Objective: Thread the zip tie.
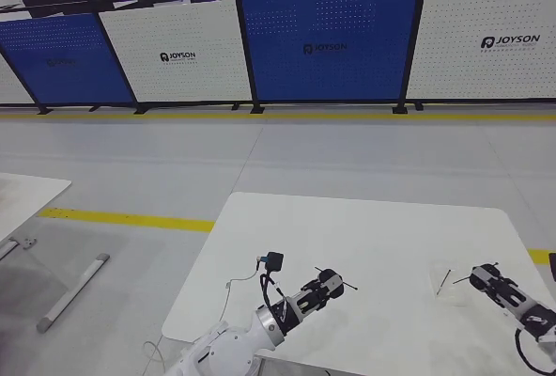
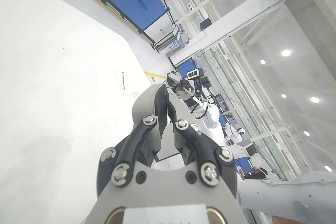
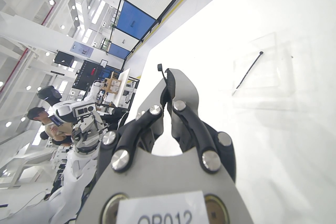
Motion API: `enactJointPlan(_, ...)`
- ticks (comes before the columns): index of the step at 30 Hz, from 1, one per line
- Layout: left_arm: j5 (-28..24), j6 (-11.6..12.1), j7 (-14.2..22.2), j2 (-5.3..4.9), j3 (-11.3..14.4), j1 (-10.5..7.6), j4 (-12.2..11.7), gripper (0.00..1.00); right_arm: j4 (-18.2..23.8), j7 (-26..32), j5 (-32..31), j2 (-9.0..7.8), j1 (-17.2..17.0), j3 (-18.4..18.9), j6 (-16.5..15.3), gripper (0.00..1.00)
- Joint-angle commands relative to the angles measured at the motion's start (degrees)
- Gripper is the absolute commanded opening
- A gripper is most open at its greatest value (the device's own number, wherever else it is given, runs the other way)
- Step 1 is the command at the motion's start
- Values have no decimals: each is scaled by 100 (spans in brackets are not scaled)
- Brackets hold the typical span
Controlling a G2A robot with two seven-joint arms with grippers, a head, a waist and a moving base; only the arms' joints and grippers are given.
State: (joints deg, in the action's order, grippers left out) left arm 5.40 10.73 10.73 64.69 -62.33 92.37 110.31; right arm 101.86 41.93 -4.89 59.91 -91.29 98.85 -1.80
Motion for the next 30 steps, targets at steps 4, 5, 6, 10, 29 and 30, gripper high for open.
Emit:
enactJointPlan(4, 0, 0, 0, 0, 0, 0, 0, 0, -28, -395, 225, 37, -13, -76, -4, 0)
enactJointPlan(5, 0, 0, 0, 0, 0, 0, 0, 0, 7, -678, 180, 57, -36, -143, 61, 0)
enactJointPlan(6, 0, 0, 0, 0, 0, 0, 0, 0, 98, -968, 165, 86, -76, -267, 131, 0)
enactJointPlan(10, 0, 0, 0, 0, 0, 0, 0, 0, 577, -2213, -397, 185, -345, -775, 476, 0)
enactJointPlan(29, 0, 0, 0, 0, 0, 0, 0, 0, 904, -3445, -1260, 306, -573, -1506, 975, 0)
enactJointPlan(30, 0, 0, 0, 0, 0, 0, 0, 0, 904, -3445, -1260, 306, -573, -1506, 975, 0)
